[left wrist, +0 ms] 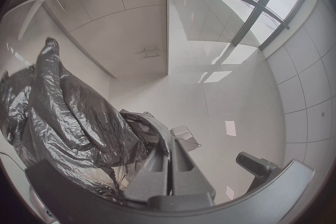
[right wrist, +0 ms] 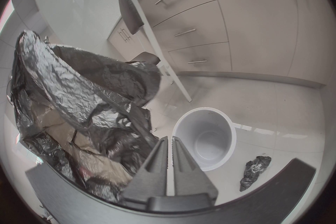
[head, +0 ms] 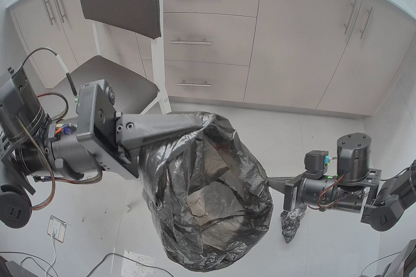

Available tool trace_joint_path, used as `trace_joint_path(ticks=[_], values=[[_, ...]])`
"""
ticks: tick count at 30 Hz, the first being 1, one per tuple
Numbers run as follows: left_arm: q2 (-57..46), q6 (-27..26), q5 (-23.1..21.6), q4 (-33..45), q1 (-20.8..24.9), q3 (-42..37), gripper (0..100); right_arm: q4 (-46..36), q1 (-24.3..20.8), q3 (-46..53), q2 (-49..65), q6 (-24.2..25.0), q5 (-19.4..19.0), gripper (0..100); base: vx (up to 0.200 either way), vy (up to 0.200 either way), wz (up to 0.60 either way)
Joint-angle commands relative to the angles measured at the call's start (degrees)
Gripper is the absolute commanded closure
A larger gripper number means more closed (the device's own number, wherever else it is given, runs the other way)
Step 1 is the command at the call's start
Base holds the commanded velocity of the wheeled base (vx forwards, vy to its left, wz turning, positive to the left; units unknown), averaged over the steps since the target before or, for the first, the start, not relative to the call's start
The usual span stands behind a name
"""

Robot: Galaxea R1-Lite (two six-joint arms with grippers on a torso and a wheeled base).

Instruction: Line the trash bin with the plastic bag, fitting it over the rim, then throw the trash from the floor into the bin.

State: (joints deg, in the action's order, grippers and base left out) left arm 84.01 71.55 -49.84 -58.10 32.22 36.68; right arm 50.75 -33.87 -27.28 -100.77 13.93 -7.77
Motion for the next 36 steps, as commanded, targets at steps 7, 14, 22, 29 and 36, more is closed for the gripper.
trace_joint_path(ticks=[7, 14, 22, 29, 36], values=[[1.6, 0.2, -0.1, -0.4, 0.5, -0.6, 100, 8.3, -4.8, 3.9, -8.2, 0.5, 0.0, 0, 0.000, 0.000, 0.00], [1.7, 0.1, -0.1, -0.4, 0.4, -0.6, 100, 9.3, -4.7, 6.1, -7.8, 0.6, 0.0, 0, 0.000, 0.000, 0.00], [2.0, 0.1, -0.1, -0.4, 0.1, -0.6, 100, 11.2, -10.9, 7.2, -9.2, 0.1, 0.9, 0, 0.000, 0.000, 0.00], [2.0, 0.1, -0.1, -0.4, 0.1, -0.7, 100, 11.3, -6.4, -4.1, -17.3, -0.8, 3.0, 0, 0.000, 0.000, 0.00], [2.0, 0.1, -0.1, -0.4, 0.3, -0.8, 100, 11.2, -5.4, -9.6, -21.0, -4.4, 3.2, 0, 0.000, 0.000, 0.00]])
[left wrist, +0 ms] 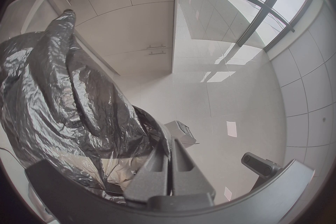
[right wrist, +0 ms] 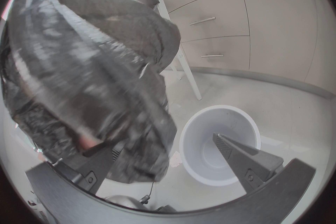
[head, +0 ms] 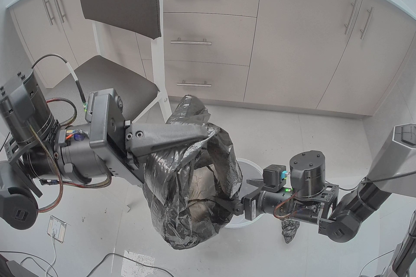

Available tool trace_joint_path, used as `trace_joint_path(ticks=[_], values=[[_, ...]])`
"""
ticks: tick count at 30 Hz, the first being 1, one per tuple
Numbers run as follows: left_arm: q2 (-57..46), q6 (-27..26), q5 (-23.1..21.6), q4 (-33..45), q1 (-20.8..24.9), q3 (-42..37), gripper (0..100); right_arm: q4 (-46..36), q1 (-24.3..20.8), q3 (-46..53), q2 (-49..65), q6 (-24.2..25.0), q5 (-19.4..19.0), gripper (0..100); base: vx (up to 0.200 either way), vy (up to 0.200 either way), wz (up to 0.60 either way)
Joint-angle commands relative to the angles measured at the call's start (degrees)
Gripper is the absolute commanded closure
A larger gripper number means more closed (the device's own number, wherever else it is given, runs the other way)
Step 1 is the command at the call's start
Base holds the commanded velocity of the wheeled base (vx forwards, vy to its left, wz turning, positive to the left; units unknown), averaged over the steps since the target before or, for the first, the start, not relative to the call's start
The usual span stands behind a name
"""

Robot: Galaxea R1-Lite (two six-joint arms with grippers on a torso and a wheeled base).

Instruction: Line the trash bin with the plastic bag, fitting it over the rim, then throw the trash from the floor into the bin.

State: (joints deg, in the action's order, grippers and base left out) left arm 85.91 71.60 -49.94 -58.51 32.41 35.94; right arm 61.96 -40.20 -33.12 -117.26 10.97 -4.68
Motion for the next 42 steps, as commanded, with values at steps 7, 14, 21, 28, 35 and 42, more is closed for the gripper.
trace_joint_path(ticks=[7, 14, 21, 28, 35, 42], values=[[0.7, 0.0, 0.0, 0.0, 0.3, -0.1, 100, 0.1, 0.3, -7.4, -6.2, -2.2, 4.4, 0, 0.000, 0.000, 0.00], [2.7, 0.0, 0.0, 0.0, 0.3, 0.0, 100, 0.2, 0.0, -7.9, -5.5, -2.1, 4.5, 100, 0.000, 0.000, 0.00], [3.2, 0.0, 0.0, 0.0, 0.4, 0.1, 100, 1.6, -0.1, -7.0, -4.4, -2.2, 4.5, 100, 0.000, 0.000, 0.00], [6.7, 0.0, 0.0, -3.2, 1.5, 0.4, 100, 2.1, -0.1, -2.9, -2.9, -3.1, 4.6, 100, 0.000, 0.000, 0.00], [13.6, 4.4, -0.1, -12.5, 4.8, 2.8, 100, 6.4, 1.9, 6.9, 2.1, -4.3, 4.5, 100, 0.000, 0.000, 0.00], [21.6, 7.9, -1.7, -27.2, 8.5, 2.5, 100, 11.2, 5.4, 16.1, 8.2, -4.6, 4.7, 100, 0.000, 0.000, 0.00]])
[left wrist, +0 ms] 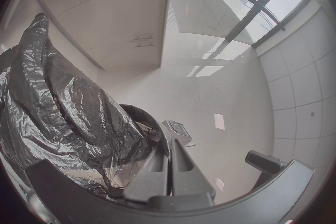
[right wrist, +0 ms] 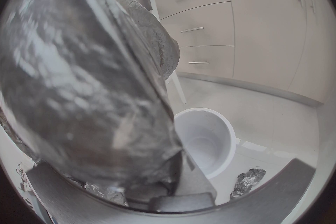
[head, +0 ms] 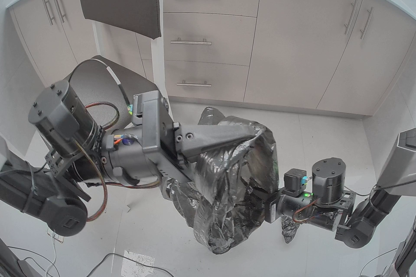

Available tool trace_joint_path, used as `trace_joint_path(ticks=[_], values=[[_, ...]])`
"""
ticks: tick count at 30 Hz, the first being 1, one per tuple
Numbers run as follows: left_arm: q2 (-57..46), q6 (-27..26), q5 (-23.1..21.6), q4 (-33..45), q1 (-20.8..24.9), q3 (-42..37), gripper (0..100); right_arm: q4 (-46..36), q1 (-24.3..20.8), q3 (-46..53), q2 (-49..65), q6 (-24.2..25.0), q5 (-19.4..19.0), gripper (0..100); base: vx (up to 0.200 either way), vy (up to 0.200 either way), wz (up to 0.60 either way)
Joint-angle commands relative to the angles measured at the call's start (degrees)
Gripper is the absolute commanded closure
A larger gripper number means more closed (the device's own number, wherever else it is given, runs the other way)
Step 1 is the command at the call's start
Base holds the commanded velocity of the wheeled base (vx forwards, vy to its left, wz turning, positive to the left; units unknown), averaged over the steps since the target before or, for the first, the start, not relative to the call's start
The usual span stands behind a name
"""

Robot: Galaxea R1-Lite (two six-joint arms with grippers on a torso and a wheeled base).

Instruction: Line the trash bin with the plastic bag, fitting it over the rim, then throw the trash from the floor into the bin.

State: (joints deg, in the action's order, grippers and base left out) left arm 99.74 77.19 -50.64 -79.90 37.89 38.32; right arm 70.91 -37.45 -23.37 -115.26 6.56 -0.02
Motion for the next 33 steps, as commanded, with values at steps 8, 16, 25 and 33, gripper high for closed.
trace_joint_path(ticks=[8, 16, 25, 33], values=[[13.3, 3.7, -1.3, -8.2, 6.2, 1.2, 100, 4.8, 6.2, 13.0, 8.6, 0.1, -0.1, 100, 0.000, 0.000, 0.00], [17.6, 3.7, -1.2, -8.2, 6.9, 3.4, 100, 12.8, 8.2, 16.7, 4.8, 0.4, -0.2, 100, 0.000, 0.000, 0.00], [21.1, 3.5, -1.2, -8.2, 6.5, 4.6, 100, 19.1, 9.5, 18.5, -3.4, 0.5, -0.5, 100, 0.000, 0.000, 0.00], [24.7, 3.4, -1.0, -8.2, 5.8, 4.7, 100, 19.1, 9.9, 19.0, -6.9, 0.8, -0.7, 100, 0.000, 0.000, 0.00]])
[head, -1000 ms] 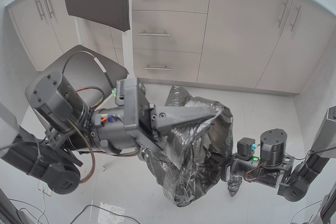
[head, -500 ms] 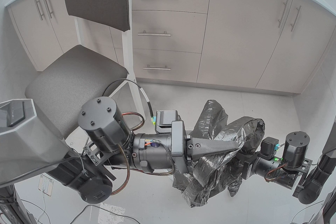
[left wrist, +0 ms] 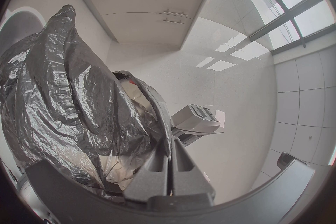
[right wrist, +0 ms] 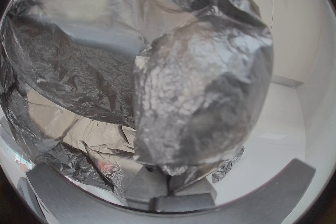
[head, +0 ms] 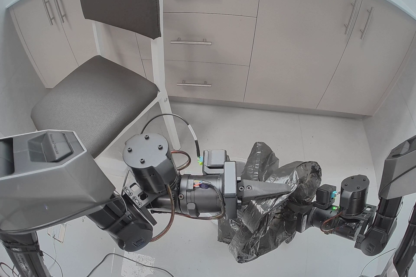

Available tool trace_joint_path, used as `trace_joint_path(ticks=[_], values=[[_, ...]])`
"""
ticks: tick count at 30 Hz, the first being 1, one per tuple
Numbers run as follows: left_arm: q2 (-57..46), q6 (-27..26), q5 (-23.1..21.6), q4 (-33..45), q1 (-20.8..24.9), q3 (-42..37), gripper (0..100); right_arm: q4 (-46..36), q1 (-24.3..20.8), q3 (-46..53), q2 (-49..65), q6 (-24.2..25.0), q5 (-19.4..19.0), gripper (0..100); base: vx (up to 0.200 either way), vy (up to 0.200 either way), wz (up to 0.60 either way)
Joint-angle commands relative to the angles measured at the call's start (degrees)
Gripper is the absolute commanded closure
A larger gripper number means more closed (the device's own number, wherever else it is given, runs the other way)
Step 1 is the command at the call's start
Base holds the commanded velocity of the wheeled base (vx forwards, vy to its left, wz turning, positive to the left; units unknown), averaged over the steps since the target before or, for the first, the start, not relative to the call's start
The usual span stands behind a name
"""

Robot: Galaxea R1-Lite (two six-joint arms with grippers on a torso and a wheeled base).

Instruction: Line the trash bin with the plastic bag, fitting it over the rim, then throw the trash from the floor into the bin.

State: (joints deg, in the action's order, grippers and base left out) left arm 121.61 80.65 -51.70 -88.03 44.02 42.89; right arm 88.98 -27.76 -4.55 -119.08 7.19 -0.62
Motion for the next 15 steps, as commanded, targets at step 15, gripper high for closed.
trace_joint_path(ticks=[15], values=[[10.5, -0.2, 0.2, 0.0, -5.7, 3.5, 100, 1.0, 1.0, -7.3, -10.5, 1.1, 0.2, 100, 0.000, 0.000, 0.00]])
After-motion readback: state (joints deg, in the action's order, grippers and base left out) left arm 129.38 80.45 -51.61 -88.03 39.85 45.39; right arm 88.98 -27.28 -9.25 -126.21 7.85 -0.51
